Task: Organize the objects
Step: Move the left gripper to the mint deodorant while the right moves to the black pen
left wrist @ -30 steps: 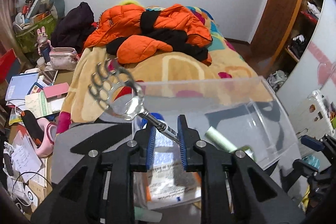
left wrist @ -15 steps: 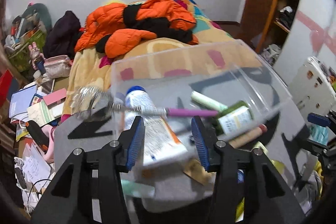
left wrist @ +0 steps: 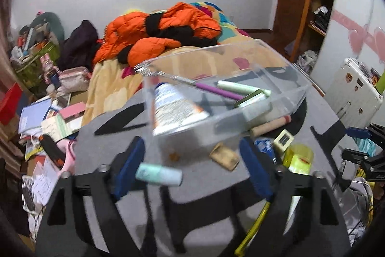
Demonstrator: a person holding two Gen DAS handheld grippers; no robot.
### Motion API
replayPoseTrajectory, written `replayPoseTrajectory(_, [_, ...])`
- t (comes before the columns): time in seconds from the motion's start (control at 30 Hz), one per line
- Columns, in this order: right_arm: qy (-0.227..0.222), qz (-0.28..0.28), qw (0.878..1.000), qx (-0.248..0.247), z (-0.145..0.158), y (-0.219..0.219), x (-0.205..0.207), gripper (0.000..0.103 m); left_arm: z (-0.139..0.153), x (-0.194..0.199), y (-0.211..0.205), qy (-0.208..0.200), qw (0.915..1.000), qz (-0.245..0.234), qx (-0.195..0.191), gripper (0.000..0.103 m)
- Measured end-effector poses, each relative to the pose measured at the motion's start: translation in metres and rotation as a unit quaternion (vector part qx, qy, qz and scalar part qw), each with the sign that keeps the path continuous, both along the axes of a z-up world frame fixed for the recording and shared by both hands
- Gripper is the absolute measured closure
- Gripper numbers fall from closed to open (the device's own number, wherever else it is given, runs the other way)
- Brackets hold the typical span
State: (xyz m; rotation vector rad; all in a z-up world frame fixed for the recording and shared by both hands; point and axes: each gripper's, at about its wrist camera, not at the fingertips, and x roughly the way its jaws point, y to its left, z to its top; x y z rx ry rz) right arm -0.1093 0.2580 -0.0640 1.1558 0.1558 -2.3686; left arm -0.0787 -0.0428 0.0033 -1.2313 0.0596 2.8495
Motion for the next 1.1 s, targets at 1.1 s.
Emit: replayPoseTrajectory(1.1, [0.035, 0.174, 0.972, 0.153, -0.032, -0.048, 0.060, 0.025, -0.088, -0.016, -0.048, -0.053, 0.9971, 0.054, -0.004, 0.030])
